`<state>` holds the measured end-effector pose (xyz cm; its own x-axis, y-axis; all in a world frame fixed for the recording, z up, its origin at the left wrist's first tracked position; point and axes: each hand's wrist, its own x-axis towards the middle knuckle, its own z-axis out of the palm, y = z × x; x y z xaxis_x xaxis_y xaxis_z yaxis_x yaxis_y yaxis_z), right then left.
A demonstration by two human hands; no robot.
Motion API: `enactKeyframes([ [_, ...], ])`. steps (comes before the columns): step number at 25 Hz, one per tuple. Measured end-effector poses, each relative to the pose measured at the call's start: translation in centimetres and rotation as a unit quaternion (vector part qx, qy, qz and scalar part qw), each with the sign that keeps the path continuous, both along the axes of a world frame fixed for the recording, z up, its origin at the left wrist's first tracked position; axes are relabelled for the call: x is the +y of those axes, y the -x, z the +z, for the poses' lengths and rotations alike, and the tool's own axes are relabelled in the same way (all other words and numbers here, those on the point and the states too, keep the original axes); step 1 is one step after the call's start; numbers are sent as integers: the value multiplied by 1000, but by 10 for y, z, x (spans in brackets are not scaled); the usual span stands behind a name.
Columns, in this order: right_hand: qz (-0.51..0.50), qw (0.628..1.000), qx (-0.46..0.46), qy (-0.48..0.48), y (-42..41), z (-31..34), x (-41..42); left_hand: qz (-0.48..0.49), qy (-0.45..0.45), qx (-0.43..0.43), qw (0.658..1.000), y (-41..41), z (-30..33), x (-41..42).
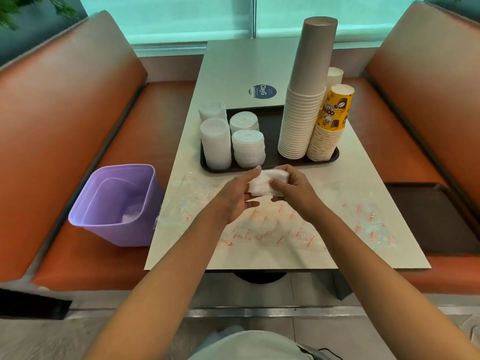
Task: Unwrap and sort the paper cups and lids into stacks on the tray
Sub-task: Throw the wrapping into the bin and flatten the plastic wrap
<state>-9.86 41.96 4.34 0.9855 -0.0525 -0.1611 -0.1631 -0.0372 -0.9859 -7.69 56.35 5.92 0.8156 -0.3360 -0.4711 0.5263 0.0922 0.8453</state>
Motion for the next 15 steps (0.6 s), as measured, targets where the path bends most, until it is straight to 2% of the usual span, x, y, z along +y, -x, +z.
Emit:
enactKeyframes([
  [6, 71, 996, 23, -46, 2, -8, 21, 106, 16, -97, 989, 15, -19, 33],
  [9, 63, 994, 23, -85, -2, -9, 48, 95, 20, -144, 985, 19, -18, 60],
  [13, 60, 994, -3, -93, -24, -8, 111, 66, 52, -92, 992, 2, -11, 119],
  [15, 85, 992, 10, -95, -38, -8, 154, 26, 38, -71, 996, -11, -14, 162],
])
